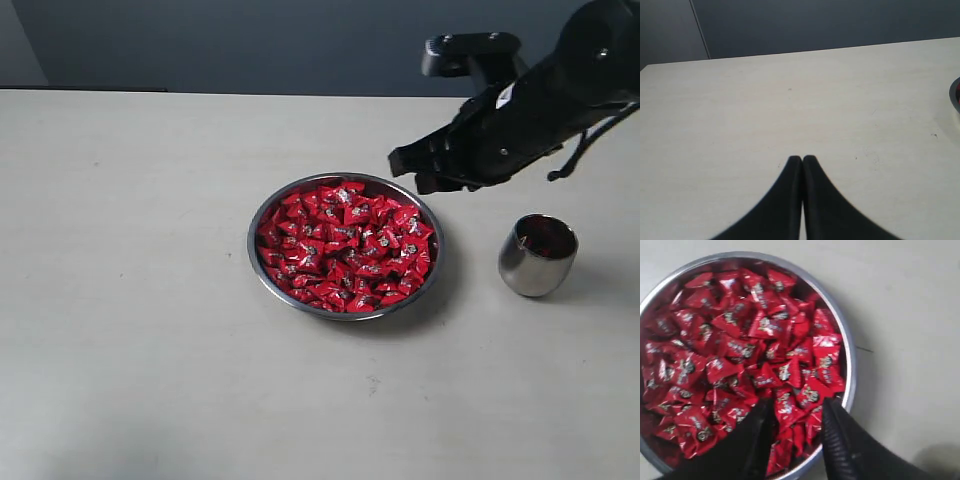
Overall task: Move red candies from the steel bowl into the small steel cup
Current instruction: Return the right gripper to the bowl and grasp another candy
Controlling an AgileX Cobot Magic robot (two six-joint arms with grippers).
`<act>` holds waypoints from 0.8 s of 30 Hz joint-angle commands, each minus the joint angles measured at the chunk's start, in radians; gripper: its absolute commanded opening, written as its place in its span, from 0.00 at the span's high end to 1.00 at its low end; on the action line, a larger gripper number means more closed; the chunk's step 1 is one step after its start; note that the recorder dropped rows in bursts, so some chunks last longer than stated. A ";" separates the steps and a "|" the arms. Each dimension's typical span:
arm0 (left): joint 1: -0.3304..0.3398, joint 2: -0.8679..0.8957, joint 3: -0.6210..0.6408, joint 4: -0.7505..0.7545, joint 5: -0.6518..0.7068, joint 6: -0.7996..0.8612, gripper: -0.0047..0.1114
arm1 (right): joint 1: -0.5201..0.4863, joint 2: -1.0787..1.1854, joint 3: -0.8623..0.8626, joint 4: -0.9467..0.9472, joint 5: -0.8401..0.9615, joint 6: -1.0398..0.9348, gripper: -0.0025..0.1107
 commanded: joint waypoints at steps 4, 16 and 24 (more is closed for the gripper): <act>0.000 -0.005 0.002 0.003 -0.007 -0.002 0.96 | 0.105 0.183 -0.094 0.032 0.071 -0.152 0.68; 0.000 -0.005 0.002 0.003 -0.007 -0.002 0.96 | 0.166 0.313 -0.123 -0.029 0.076 -0.160 0.68; 0.000 -0.005 0.002 0.003 -0.007 -0.002 0.96 | 0.166 0.332 -0.123 -0.048 0.051 -0.160 0.79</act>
